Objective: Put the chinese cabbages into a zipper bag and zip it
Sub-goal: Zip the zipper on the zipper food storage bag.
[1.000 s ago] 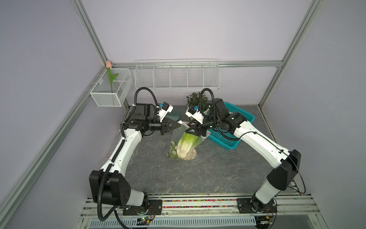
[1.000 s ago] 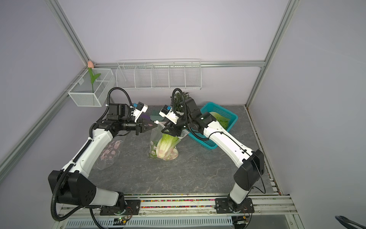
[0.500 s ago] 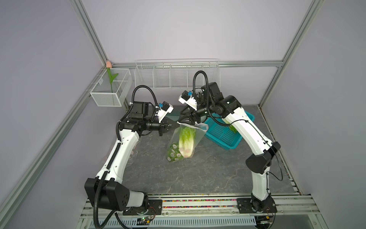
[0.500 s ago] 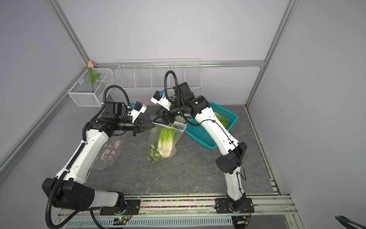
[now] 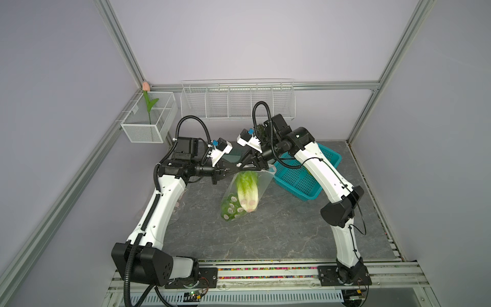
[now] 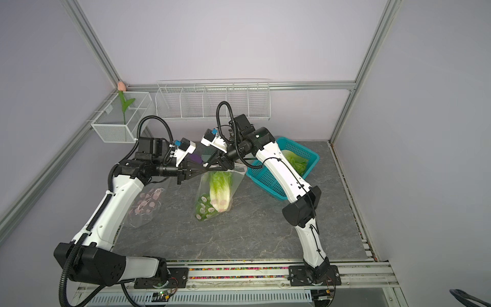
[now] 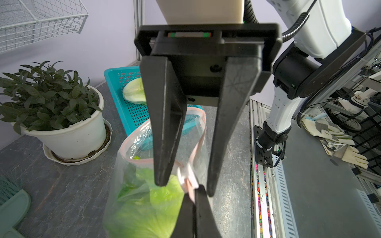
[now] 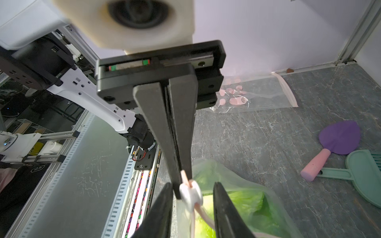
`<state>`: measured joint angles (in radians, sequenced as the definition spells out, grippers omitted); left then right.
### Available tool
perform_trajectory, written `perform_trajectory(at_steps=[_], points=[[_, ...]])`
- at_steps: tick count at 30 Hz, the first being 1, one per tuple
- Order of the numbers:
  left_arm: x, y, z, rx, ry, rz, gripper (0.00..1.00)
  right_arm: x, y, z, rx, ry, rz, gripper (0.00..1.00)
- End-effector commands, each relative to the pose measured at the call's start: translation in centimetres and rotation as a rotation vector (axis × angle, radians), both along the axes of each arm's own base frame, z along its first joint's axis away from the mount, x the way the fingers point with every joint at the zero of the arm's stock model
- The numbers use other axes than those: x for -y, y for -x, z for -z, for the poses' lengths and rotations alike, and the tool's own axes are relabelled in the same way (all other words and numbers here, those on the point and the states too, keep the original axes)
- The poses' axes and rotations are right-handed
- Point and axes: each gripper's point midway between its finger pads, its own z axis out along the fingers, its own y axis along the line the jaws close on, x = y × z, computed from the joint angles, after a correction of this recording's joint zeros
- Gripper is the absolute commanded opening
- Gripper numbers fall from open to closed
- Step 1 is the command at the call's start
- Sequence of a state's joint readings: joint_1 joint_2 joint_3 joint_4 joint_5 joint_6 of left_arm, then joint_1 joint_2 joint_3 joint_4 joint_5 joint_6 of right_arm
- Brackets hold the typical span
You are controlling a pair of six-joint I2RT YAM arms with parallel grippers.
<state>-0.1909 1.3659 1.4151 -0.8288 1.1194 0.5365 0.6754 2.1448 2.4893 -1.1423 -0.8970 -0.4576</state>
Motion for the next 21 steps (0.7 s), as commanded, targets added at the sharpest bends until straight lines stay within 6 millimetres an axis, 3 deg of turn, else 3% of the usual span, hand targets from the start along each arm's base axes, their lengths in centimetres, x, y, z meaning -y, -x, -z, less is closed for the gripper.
perform_trajectory(at_steps=[1, 5, 9, 16, 21], points=[[-0.1, 0.9, -1.3, 0.057, 0.027, 0.029, 0.00, 0.0, 0.4, 0.2, -0.024, -0.018, -0.039, 0.28], [-0.1, 0.8, -1.2, 0.058, 0.021, 0.022, 0.00, 0.0, 0.5, -0.5, -0.028, -0.037, -0.041, 0.26], [-0.2, 0.7, -1.2, 0.059, 0.022, 0.018, 0.00, 0.0, 0.7, -1.2, -0.025, -0.055, -0.044, 0.31], [-0.1, 0.6, -1.1, 0.052, 0.025, 0.020, 0.00, -0.1, 0.3, -1.2, -0.029, -0.055, -0.030, 0.33], [-0.1, 0.5, -1.0, 0.051, 0.024, 0.018, 0.00, -0.4, 0.0, -1.2, -0.041, -0.063, -0.025, 0.28]])
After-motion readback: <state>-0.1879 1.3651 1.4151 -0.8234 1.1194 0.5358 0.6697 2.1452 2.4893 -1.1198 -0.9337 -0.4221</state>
